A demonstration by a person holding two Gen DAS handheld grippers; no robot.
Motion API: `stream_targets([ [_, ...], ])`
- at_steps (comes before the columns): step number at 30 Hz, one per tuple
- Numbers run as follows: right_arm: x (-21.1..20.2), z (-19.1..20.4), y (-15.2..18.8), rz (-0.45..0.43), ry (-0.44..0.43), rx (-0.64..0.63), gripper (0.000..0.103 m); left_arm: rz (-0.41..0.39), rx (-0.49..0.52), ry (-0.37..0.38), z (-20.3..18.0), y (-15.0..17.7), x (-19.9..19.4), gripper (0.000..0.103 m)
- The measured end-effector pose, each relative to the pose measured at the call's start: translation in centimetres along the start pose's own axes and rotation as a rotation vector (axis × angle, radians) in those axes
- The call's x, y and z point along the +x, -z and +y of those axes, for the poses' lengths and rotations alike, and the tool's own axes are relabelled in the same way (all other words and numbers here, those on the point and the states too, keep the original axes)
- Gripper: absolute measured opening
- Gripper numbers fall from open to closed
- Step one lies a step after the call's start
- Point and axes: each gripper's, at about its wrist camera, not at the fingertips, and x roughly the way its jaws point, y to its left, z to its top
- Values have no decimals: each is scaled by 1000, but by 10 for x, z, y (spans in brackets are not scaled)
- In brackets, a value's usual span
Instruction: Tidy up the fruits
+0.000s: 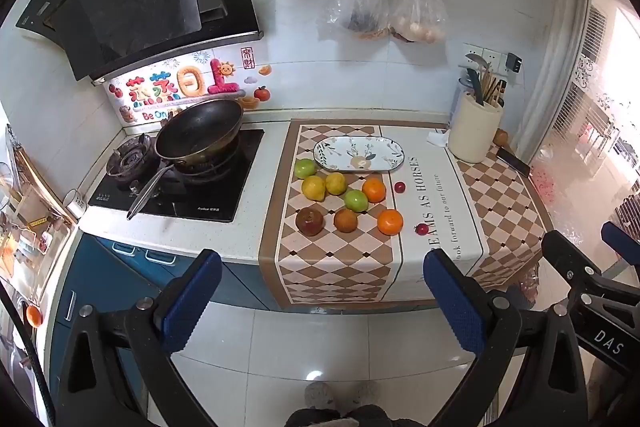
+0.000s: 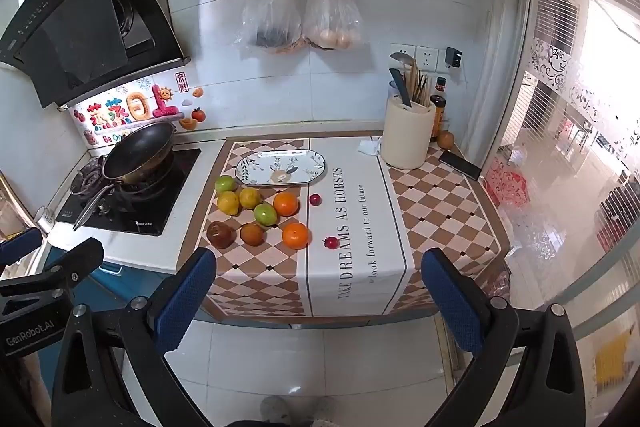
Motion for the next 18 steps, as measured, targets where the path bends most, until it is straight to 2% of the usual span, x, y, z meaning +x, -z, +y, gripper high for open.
stream_targets([
  [18, -1, 3, 0, -1, 5, -6, 103, -3, -8, 9, 9, -8, -1, 103],
])
